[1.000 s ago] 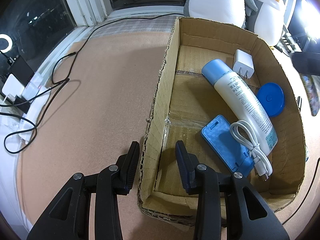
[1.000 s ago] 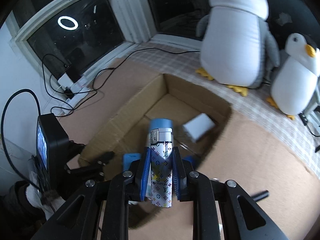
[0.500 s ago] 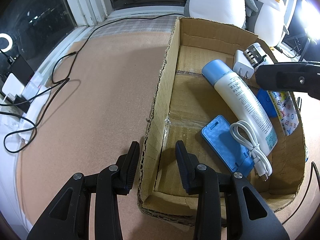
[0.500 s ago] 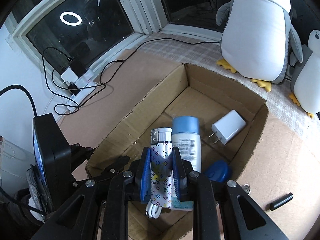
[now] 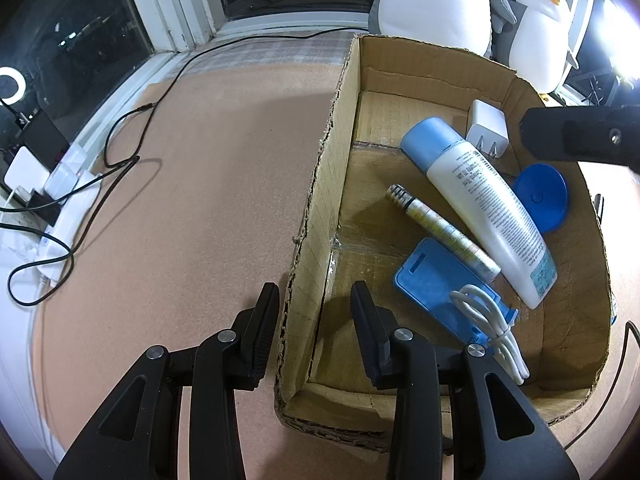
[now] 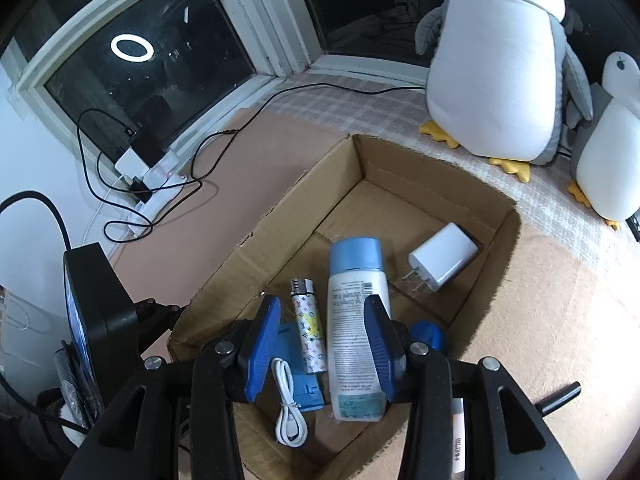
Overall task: Organize rigid objects
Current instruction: 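Carry the patterned lighter into the box and release it, then move the right gripper back and close it on the pink lotion bottle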
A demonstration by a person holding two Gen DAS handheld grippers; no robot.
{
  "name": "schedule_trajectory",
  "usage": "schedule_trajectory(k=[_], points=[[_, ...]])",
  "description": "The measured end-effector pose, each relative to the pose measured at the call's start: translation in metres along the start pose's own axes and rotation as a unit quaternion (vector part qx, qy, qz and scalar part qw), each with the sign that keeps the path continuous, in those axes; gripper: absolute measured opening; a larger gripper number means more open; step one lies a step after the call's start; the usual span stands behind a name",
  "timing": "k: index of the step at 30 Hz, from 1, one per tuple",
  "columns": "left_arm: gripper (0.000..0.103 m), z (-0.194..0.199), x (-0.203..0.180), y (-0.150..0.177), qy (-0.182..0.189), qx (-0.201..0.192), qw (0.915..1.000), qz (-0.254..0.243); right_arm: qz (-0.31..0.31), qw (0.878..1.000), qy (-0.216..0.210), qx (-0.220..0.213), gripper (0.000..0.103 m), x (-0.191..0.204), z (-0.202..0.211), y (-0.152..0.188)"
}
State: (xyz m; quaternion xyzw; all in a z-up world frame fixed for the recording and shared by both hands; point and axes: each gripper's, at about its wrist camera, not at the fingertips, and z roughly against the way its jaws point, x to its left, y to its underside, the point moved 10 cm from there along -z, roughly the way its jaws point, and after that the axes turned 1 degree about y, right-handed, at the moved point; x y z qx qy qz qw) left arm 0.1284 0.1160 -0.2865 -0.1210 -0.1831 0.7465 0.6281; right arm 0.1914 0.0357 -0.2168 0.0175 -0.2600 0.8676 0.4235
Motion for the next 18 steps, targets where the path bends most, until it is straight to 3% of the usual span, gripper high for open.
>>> schedule_trajectory(k=[8,18], points=[[0.036,0.000,0.000,0.000,0.000,0.000,1.0000,0.000,-0.013,1.000,0.008,-0.007,0.041,-0.021,0.019,0.001],[0.036,0.000,0.000,0.000,0.000,0.000,1.0000,0.000,-0.066,0.997,0.044,-0.020,0.041,-0.096,0.058,0.006]])
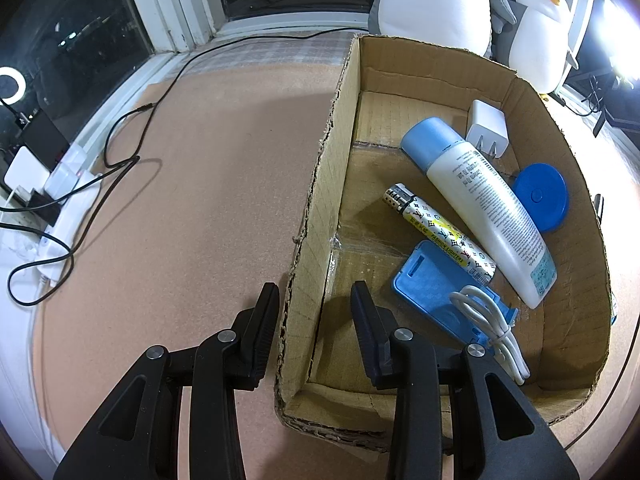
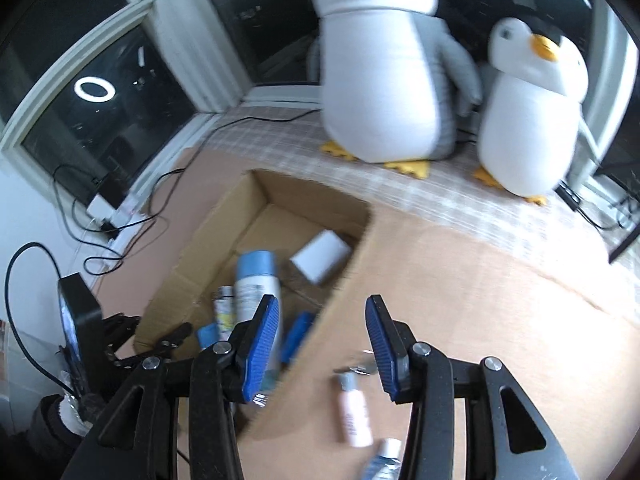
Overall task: Organize rigid objects
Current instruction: 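Move the right gripper back and close it on the pink lotion bottle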
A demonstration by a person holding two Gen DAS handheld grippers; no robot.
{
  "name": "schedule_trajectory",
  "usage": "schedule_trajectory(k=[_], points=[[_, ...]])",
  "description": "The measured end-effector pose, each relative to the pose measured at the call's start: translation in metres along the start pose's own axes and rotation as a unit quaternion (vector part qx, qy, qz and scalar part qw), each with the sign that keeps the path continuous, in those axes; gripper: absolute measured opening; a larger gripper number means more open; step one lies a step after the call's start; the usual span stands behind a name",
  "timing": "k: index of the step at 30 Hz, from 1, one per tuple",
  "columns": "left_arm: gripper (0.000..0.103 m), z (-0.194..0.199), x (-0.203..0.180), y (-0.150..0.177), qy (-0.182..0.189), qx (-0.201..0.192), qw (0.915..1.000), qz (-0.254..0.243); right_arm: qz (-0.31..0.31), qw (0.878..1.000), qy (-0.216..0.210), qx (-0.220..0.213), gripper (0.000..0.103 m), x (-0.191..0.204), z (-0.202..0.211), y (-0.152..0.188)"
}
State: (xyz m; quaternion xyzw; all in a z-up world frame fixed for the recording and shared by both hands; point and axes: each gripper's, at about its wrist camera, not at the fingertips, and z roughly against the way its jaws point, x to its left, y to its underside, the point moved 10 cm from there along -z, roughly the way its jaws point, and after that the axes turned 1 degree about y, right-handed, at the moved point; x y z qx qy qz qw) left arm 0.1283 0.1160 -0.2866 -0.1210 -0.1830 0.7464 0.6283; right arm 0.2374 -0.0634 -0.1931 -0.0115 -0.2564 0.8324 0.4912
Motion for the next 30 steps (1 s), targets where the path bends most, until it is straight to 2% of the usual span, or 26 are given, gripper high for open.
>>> schedule_trajectory(k=[5,12,18,22,30], points=[[0.036,0.000,0.000,0.000,0.000,0.000,1.0000,0.000,0.004,1.000,0.022,0.020,0.041,-0.024,-0.007,0.014],[0.036,0.000,0.000,0.000,0.000,0.000,1.0000,0.000,0.036,0.997,0.039,0.061,0.041,-0.037,-0.026,0.042],[0.036,0.000,0.000,0.000,0.000,0.000,1.0000,0.000,0.056,0.994,0.028,0.088,0.040,-0.030,-0.037,0.067],[0.036,0.000,0.000,0.000,0.000,0.000,1.0000,0.000,0.075,0.991,0.026,0.108,0.033,-0.021,-0.046,0.082],[0.036,-0.001,0.000,0.000,0.001,0.000,1.0000,0.001,0.108,0.983,0.043,0.139,0.031,-0.008,-0.061,0.102]])
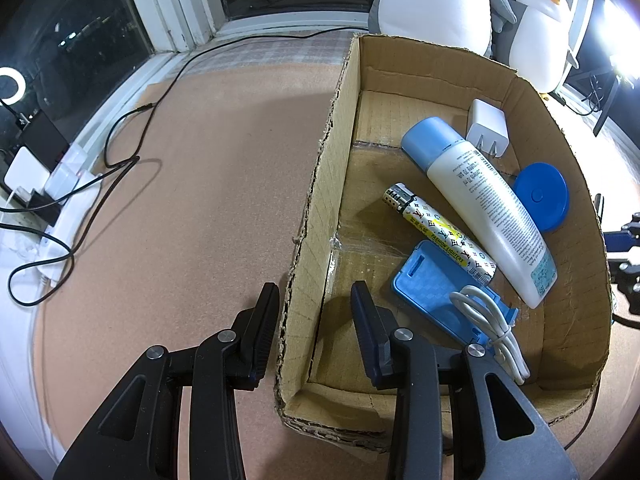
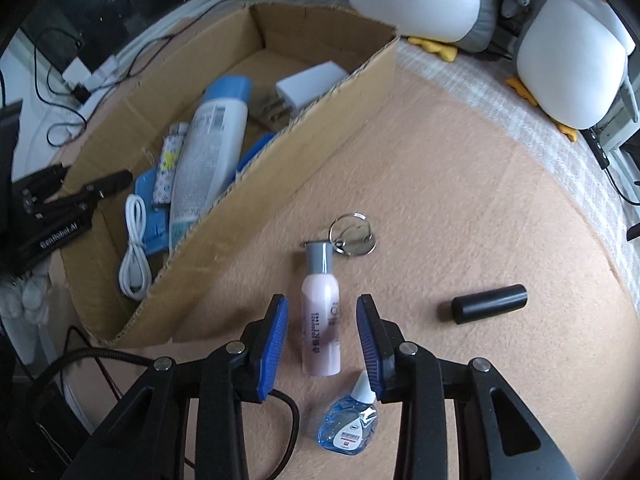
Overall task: Organize rigid objects
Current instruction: 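Move the right gripper back and close it on the pink lotion bottle, then carry the pink lotion bottle into the box with the right gripper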
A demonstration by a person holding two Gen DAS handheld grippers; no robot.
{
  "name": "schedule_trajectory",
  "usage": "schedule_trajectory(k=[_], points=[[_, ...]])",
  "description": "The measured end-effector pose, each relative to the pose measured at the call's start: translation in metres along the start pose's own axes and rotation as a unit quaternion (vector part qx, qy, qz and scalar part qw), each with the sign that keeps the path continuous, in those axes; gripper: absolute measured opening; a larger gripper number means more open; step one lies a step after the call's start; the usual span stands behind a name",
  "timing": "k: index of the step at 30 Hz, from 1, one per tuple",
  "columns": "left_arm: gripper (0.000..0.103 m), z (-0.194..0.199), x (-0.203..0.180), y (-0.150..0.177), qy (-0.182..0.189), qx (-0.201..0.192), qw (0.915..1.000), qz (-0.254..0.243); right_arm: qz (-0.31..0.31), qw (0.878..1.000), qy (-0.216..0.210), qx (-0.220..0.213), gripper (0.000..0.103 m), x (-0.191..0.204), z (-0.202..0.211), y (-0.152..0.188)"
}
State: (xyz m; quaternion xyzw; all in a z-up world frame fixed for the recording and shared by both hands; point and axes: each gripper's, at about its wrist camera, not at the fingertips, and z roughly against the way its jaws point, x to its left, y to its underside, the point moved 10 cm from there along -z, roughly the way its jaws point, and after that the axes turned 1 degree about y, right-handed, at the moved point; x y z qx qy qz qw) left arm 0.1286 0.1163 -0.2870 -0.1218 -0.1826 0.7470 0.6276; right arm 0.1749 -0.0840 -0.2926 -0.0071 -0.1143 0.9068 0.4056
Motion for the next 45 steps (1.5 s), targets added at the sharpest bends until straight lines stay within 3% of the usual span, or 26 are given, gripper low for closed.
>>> schedule_trajectory(k=[12,25,35,45], points=[[0.036,0.000,0.000,0.000,0.000,0.000,1.0000,0.000,0.014,0.999,0.024,0.023,0.018,0.005,-0.010,-0.001],[0.036,0.000,0.000,0.000,0.000,0.000,1.0000,0.000,-0.001,1.000,0.018,0.012,0.018,0.000,-0.010,0.004],[0.036,-0.001,0.001,0.000,-0.003,0.000,1.0000,-0.002,-0.028,0.999,-0.002,-0.029,0.018,-0.006,0.027,0.000],[0.036,-0.001,0.001,0.000,-0.003,-0.001,1.0000,-0.001,-0.047,0.994,-0.018,-0.100,0.018,0.004,0.062,-0.055]])
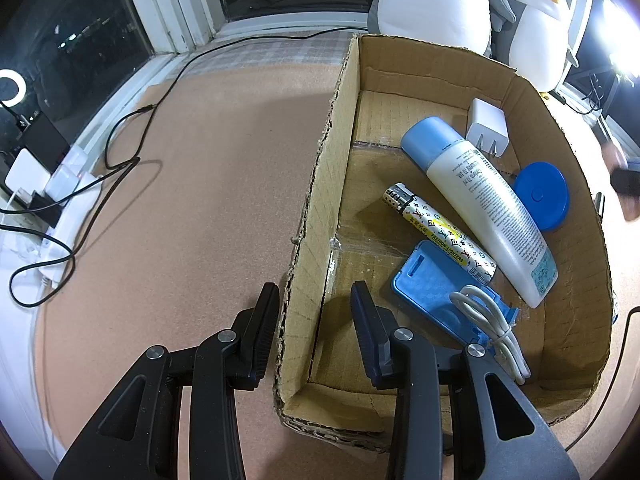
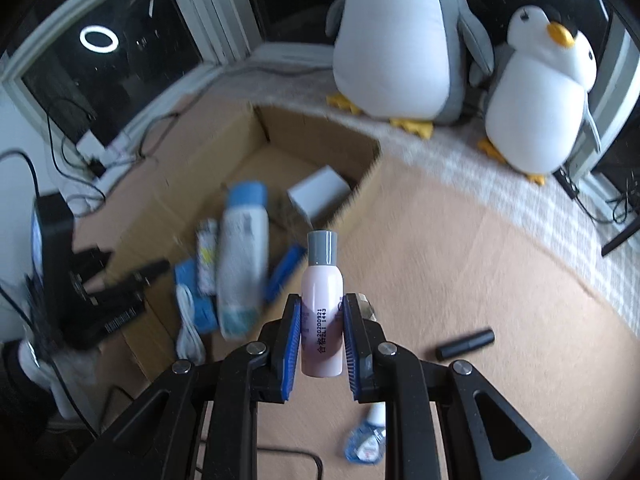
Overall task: Organize rigid objects
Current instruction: 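Carry the pink lotion bottle into the box with the right gripper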
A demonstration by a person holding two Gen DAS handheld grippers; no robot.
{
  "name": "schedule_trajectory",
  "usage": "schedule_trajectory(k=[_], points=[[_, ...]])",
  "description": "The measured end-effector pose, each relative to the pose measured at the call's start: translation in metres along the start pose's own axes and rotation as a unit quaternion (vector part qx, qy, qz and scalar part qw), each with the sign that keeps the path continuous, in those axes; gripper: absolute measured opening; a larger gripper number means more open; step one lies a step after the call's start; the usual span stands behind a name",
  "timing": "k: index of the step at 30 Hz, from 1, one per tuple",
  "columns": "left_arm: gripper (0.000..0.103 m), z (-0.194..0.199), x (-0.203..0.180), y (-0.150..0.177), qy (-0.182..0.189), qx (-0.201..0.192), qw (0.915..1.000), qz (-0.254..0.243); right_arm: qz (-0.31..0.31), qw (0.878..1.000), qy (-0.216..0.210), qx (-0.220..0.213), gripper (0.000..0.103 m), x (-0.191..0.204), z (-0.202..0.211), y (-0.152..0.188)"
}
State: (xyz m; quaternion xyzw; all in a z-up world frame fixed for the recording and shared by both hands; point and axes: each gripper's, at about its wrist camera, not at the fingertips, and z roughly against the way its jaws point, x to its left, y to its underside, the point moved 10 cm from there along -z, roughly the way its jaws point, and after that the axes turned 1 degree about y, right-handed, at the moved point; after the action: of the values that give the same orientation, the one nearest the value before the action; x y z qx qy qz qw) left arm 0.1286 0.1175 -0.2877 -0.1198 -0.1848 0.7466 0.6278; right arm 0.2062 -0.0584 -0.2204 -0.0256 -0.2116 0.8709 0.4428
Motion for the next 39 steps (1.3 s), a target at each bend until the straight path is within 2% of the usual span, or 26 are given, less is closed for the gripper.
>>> schedule_trajectory(k=[5,16,39], points=[[0.036,0.001,-0.001,0.000,0.001,0.000,1.0000,0.001,-0.002,1.000,-0.012,-0.014,0.018,0.015,-0.002,-0.018],[0.036,0.001,-0.002,0.000,0.000,-0.001,1.0000,0.001,-0.004,1.000,-0.024,-0.013,0.018,0.038,-0.020,-0.036],[0.036,0.001,-0.001,0.000,0.000,-0.001,1.0000,0.001,0.000,1.000,0.005,0.004,0.019,0.037,-0.051,-0.044]])
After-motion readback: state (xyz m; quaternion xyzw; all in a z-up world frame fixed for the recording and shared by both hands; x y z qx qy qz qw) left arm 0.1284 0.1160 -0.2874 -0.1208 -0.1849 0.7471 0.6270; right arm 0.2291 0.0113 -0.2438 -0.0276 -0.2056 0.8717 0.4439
